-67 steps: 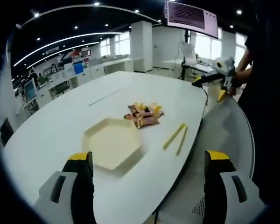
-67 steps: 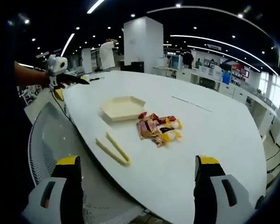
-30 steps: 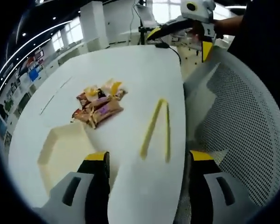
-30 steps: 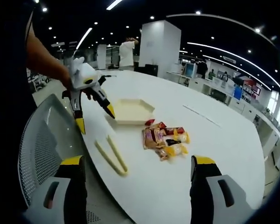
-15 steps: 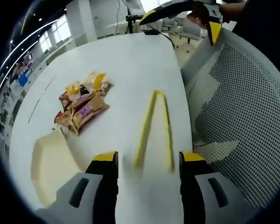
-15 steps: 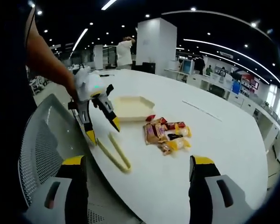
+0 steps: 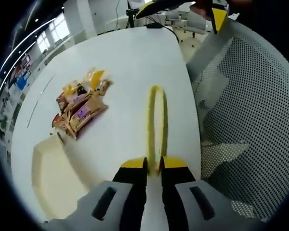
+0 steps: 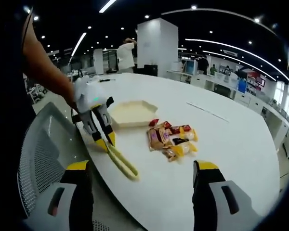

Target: Place the target food into the container with the food tongs after gripping and lifting it, then release it inside without dropping or visibly crushing the food.

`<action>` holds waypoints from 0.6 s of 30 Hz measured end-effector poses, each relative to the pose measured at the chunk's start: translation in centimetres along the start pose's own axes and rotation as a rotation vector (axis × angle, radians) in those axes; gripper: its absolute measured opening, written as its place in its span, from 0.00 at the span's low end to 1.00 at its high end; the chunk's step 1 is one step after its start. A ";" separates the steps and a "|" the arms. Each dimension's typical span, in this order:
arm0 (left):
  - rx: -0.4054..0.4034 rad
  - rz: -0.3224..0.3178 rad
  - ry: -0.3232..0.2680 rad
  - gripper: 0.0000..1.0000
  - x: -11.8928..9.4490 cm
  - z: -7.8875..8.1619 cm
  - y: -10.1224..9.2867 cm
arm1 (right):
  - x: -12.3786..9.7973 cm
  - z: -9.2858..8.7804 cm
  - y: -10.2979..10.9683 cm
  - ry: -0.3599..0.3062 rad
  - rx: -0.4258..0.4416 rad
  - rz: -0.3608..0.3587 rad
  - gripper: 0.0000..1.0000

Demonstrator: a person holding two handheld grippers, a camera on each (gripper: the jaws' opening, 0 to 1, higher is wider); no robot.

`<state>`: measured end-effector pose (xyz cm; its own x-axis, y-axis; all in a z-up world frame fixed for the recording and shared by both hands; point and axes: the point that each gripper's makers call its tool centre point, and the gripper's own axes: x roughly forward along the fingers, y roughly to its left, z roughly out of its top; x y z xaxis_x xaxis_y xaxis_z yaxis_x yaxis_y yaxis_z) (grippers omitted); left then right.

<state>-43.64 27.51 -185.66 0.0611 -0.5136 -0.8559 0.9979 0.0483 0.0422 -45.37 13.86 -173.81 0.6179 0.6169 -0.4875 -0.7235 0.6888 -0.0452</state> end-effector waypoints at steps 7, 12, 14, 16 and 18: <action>-0.068 -0.006 -0.022 0.01 0.1 0.0 0.3 | 0.6 1.0 -0.3 -0.009 -0.024 0.008 0.83; -0.150 0.035 -0.072 0.01 -0.9 0.2 1.4 | 0.5 1.3 -0.3 -0.021 -0.021 0.010 0.80; -0.156 0.041 -0.086 0.01 -1.7 0.5 1.8 | 0.5 1.4 -0.4 -0.027 -0.025 0.006 0.83; -0.169 0.048 -0.100 0.01 -2.4 0.6 2.3 | 0.6 1.4 -0.4 -0.024 -0.018 0.011 0.82; -0.183 0.054 -0.108 0.01 -3.1 0.7 2.8 | 0.8 1.4 -0.4 -0.017 -0.022 0.015 0.82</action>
<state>-41.06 28.63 -182.56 0.1258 -0.5945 -0.7942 0.9735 0.2280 -0.0165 -44.19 14.57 -172.98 0.6115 0.6337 -0.4738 -0.7393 0.6709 -0.0568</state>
